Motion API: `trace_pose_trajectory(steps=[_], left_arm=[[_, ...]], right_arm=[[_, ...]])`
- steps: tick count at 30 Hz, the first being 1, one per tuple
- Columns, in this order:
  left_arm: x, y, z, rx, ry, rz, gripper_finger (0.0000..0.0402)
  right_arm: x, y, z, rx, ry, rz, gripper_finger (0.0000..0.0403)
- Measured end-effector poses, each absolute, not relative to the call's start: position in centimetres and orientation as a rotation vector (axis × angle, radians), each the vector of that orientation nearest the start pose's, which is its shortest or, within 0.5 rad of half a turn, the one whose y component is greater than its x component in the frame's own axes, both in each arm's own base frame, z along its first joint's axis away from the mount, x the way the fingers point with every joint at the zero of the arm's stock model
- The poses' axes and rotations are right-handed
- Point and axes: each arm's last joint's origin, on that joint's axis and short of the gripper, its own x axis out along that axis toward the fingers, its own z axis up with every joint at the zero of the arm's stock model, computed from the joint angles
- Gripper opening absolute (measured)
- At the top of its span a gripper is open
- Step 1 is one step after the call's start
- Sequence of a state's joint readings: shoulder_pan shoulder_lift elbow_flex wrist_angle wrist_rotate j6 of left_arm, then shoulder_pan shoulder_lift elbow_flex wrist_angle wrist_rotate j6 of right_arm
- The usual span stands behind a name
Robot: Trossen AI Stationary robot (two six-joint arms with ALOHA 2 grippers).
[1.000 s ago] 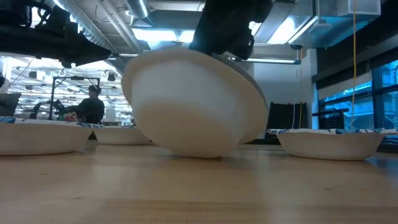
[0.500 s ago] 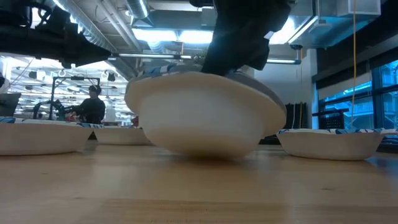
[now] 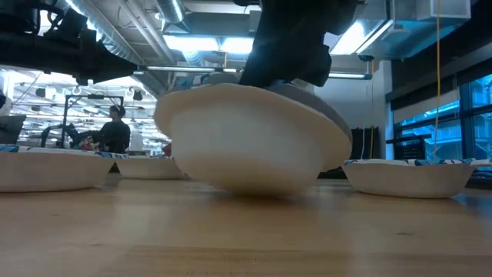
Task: Nest bowls inside each other
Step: Stack the white bowl on top of the other white bowl
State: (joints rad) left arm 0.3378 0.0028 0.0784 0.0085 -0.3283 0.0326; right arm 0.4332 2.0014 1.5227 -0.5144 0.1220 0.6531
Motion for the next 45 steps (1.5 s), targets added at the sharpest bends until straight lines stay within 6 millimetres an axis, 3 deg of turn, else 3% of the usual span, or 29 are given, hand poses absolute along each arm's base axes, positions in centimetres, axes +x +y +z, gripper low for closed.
trace_pose_trajectory(steps=[12, 20, 25, 32, 39, 45], left_arm=[[8.2, 3.9, 19.1, 0.032, -0.074, 0.667, 0.0161], [8.2, 3.9, 19.0, 0.032, -0.072, 0.667, 0.0161], [8.2, 3.9, 19.0, 0.032, -0.068, 0.667, 0.0161], [8.2, 3.9, 18.9, 0.031, -0.058, 0.667, 0.0161], [8.3, 3.9, 18.8, 0.005, -0.061, 0.666, 0.0161], [8.3, 3.9, 18.8, 0.003, -0.061, 0.666, 0.0161]], right_arm=[[38.7, 17.5, 20.1, 0.306, 1.033, -0.054, 0.0113], [36.9, 16.8, 22.6, 0.216, 0.983, -0.219, 0.0118], [34.7, 16.7, 24.3, 0.157, 0.974, -0.350, 0.0118], [31.9, 16.2, 24.5, 0.118, 1.042, -0.445, 0.0118], [27.1, 15.1, 24.2, 0.188, 0.995, -0.522, 0.0114], [22.7, 13.1, 26.5, 0.304, 0.842, -0.458, 0.0099]])
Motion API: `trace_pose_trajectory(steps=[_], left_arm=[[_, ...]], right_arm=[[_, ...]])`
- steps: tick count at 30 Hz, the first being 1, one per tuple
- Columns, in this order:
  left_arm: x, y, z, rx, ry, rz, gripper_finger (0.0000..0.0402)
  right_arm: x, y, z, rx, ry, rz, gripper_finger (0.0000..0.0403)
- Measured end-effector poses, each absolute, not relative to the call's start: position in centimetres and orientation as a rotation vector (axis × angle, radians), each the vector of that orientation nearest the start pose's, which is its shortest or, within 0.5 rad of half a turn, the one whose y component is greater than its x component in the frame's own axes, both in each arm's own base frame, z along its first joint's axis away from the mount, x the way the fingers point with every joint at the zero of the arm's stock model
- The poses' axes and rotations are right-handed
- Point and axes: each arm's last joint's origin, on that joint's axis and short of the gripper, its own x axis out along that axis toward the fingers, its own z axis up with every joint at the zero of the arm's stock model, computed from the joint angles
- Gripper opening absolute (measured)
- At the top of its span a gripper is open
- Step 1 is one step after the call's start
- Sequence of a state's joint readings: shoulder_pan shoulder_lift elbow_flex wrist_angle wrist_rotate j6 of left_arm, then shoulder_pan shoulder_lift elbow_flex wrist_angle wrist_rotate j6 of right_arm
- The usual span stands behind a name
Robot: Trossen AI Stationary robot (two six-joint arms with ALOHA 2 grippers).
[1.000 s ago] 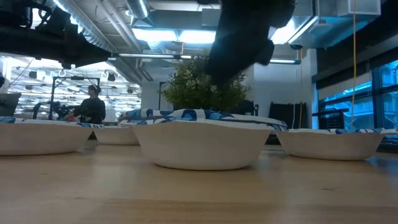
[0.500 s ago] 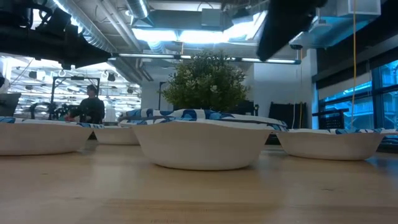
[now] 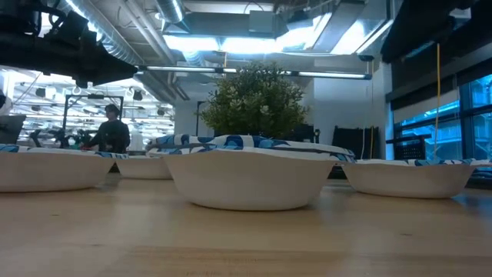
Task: Nest bowls inside each other
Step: Stack the white bowl on top of the other white bowl
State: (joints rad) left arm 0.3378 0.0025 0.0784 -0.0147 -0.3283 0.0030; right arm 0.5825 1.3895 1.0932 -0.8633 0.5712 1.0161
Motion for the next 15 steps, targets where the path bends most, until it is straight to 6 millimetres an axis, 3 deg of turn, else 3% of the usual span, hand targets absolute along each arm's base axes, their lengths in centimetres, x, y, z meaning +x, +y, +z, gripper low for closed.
trace_pose_trajectory(steps=[4, 9, 15], left_arm=[[8.3, 3.9, 18.8, -0.012, -0.067, 0.665, 0.0161], [8.3, 3.9, 18.8, -0.026, -0.070, 0.665, 0.0161], [8.3, 3.9, 18.8, -0.026, -0.071, 0.665, 0.0161]], right_arm=[[19.6, 10.8, 27.9, 0.295, 0.721, -0.467, 0.0093], [16.1, 8.2, 27.8, 0.325, 0.572, -0.487, 0.0093], [15.4, 7.8, 25.4, 0.426, 0.438, -0.359, 0.0094]])
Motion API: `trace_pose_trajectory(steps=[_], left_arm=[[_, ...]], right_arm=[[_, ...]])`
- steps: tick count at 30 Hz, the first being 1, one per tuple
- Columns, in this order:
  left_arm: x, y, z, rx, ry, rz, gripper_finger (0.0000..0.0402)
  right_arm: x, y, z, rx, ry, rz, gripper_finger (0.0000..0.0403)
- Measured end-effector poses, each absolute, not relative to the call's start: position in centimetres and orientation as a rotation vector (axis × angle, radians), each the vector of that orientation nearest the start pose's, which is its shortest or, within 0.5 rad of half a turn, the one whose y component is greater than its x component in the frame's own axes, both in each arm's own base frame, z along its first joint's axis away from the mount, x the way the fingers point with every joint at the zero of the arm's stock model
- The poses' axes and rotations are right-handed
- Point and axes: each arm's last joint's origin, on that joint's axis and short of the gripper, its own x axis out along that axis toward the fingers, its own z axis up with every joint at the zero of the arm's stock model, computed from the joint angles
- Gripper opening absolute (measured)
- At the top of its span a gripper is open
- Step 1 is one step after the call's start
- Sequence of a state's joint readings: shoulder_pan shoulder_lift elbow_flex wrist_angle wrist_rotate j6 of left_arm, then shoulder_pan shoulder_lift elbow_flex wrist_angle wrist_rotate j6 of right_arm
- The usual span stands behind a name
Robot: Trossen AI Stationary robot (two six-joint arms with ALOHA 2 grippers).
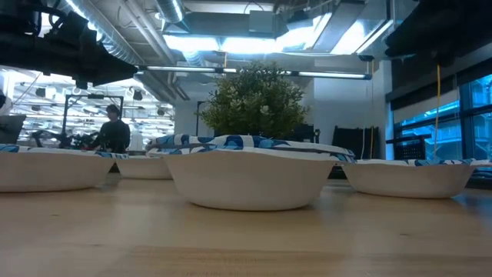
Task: Nest bowls inside each other
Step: Stack the white bowl on top of the other white bowl
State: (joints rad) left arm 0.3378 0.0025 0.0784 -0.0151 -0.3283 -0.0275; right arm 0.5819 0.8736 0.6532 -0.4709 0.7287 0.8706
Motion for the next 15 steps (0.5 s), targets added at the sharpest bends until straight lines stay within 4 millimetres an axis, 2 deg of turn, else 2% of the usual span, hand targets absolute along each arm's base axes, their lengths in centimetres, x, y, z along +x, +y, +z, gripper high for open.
trace_pose_trajectory(steps=[3, 7, 15], left_arm=[[8.3, 3.9, 18.8, -0.026, -0.071, 0.665, 0.0161], [8.3, 3.9, 18.8, -0.026, -0.070, 0.665, 0.0161], [8.3, 3.9, 18.8, -0.049, -0.079, 0.664, 0.0161]], right_arm=[[15.6, 8.0, 24.3, 0.460, 0.389, -0.336, 0.0094], [15.5, 7.9, 23.3, 0.446, 0.417, -0.320, 0.0094], [15.3, 7.8, 22.8, 0.345, 0.471, -0.309, 0.0094]])
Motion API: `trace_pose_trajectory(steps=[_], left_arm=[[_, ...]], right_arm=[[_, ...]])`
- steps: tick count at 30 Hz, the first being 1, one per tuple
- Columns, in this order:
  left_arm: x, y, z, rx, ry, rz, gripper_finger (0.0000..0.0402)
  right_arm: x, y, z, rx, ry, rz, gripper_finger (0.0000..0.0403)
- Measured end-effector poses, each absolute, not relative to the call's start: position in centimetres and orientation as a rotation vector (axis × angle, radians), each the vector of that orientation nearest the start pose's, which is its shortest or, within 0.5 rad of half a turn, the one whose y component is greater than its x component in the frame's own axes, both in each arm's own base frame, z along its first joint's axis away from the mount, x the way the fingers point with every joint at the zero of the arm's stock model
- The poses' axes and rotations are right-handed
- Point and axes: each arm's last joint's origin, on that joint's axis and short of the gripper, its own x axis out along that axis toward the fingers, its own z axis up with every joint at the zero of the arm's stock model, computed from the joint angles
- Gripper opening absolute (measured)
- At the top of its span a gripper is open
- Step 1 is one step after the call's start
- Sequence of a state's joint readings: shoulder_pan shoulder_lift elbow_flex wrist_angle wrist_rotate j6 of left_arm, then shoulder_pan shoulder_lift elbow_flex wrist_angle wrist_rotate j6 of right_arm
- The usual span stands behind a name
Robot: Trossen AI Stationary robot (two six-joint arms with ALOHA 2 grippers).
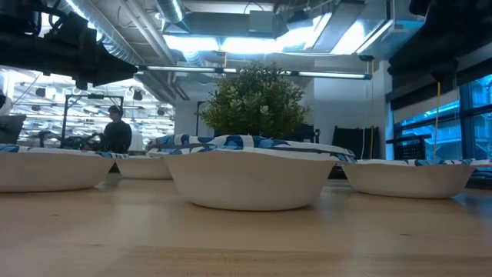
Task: Nest bowls inside each other
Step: Stack the white bowl on top of the other white bowl
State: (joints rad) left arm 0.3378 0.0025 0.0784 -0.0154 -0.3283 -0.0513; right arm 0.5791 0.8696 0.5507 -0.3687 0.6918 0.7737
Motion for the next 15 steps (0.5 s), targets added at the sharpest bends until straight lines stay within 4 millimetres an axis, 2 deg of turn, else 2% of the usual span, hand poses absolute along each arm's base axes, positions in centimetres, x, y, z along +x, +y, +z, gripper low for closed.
trace_pose_trajectory(steps=[4, 7, 15], left_arm=[[8.25, 3.89, 18.83, -0.049, -0.079, 0.664, 0.0161], [8.25, 3.89, 18.83, -0.050, -0.079, 0.664, 0.0161], [8.25, 3.89, 18.83, -0.050, -0.079, 0.664, 0.0161]], right_arm=[[15.29, 7.88, 22.77, 0.400, 0.486, -0.292, 0.0096], [15.28, 8.01, 22.71, 0.399, 0.515, -0.252, 0.0115], [15.10, 7.89, 22.44, 0.397, 0.541, -0.268, 0.0234]])
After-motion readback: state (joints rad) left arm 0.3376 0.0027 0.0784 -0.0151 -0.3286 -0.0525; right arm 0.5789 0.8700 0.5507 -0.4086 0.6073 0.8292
